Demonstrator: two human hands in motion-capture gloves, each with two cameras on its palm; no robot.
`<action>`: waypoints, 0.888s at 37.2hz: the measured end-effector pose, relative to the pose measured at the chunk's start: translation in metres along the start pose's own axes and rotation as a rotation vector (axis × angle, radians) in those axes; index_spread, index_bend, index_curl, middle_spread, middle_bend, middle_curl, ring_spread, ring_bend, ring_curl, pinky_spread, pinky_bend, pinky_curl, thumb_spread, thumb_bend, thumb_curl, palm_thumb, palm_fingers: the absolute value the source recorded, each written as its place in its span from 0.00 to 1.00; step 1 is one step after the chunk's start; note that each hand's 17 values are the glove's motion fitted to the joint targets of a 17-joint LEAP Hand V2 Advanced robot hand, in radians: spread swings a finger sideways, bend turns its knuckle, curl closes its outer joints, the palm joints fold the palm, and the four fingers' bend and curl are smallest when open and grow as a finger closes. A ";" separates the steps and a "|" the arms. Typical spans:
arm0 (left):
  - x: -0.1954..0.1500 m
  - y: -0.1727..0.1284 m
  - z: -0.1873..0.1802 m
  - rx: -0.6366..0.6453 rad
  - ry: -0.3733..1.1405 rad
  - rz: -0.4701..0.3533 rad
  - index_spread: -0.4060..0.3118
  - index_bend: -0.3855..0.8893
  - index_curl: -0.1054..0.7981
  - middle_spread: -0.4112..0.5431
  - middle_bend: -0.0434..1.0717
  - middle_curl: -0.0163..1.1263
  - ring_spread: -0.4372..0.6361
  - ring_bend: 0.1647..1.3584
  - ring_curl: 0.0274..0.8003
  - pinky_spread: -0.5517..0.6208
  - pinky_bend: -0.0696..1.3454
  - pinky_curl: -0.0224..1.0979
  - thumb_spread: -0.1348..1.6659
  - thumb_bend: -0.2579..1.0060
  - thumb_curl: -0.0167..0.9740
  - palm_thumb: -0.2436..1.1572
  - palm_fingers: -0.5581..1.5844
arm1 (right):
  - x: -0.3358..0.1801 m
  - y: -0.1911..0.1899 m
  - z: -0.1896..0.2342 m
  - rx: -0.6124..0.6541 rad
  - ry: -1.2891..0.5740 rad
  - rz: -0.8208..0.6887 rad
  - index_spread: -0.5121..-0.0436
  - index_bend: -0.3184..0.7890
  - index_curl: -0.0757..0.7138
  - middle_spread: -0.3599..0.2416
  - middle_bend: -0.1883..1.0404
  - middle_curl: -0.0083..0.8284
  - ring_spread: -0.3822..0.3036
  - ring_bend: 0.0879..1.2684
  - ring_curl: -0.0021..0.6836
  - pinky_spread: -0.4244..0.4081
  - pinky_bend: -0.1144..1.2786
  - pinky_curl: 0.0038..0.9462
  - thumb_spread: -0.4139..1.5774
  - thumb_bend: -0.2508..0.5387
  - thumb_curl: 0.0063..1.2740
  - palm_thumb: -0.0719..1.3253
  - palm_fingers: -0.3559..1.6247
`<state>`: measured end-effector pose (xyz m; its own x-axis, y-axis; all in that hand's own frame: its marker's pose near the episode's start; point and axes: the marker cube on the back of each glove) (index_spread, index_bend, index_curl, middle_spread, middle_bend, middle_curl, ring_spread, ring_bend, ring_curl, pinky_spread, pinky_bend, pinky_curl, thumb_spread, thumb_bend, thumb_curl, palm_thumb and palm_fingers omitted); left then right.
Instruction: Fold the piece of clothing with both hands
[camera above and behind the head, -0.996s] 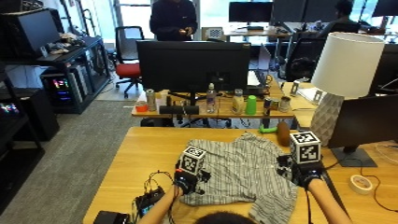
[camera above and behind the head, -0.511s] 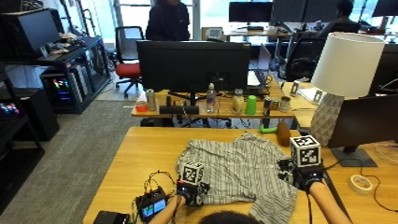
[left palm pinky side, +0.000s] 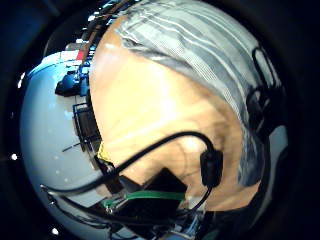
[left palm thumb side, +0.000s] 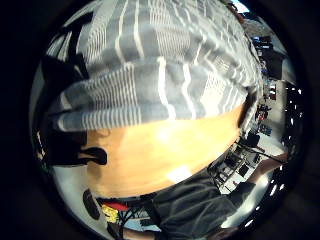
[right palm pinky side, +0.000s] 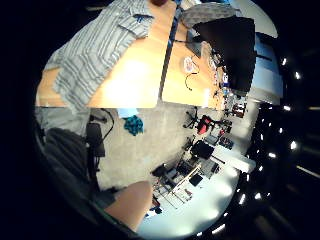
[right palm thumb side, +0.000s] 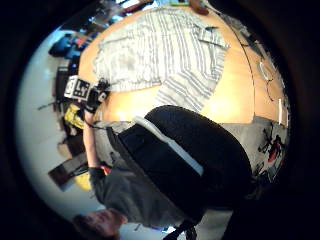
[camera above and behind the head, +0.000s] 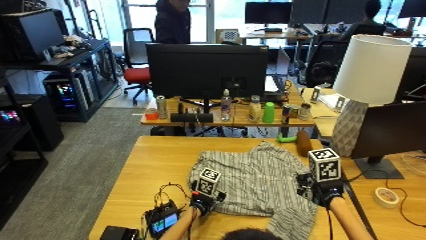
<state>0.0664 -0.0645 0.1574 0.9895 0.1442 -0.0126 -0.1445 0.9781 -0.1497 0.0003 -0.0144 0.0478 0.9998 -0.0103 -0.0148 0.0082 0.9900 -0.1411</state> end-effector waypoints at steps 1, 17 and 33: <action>-0.002 -0.003 -0.001 0.012 -0.011 -0.013 0.31 0.52 0.46 0.31 0.33 0.27 0.26 0.35 0.28 0.25 0.53 0.29 0.71 0.29 0.33 0.70 0.77 | -0.001 0.000 0.001 -0.004 0.002 -0.002 0.27 0.40 0.36 0.51 0.33 0.42 0.68 0.26 0.41 0.78 0.44 0.35 0.79 0.29 0.14 0.17 0.29; -0.015 -0.031 -0.016 0.053 -0.086 -0.026 0.17 0.49 0.57 0.13 0.38 0.39 0.09 0.30 0.42 0.04 0.51 0.34 0.68 0.25 0.35 0.78 0.85 | 0.004 -0.013 0.013 -0.038 0.000 -0.014 0.26 0.41 0.37 0.52 0.32 0.43 0.68 0.26 0.43 0.78 0.43 0.35 0.79 0.30 0.15 0.17 0.30; -0.028 -0.058 -0.050 0.089 -0.043 -0.050 0.14 0.46 0.62 0.09 0.35 0.43 0.07 0.27 0.46 0.03 0.49 0.34 0.68 0.20 0.35 0.81 0.86 | 0.009 -0.026 0.032 -0.070 -0.023 -0.028 0.26 0.38 0.33 0.52 0.31 0.43 0.66 0.32 0.47 0.77 0.47 0.37 0.77 0.29 0.16 0.19 0.29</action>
<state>0.0479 -0.1322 0.1173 0.9945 0.0989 0.0357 -0.0967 0.9935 -0.0604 0.0101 -0.0358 0.0828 0.9994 -0.0334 0.0129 0.0354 0.9771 -0.2096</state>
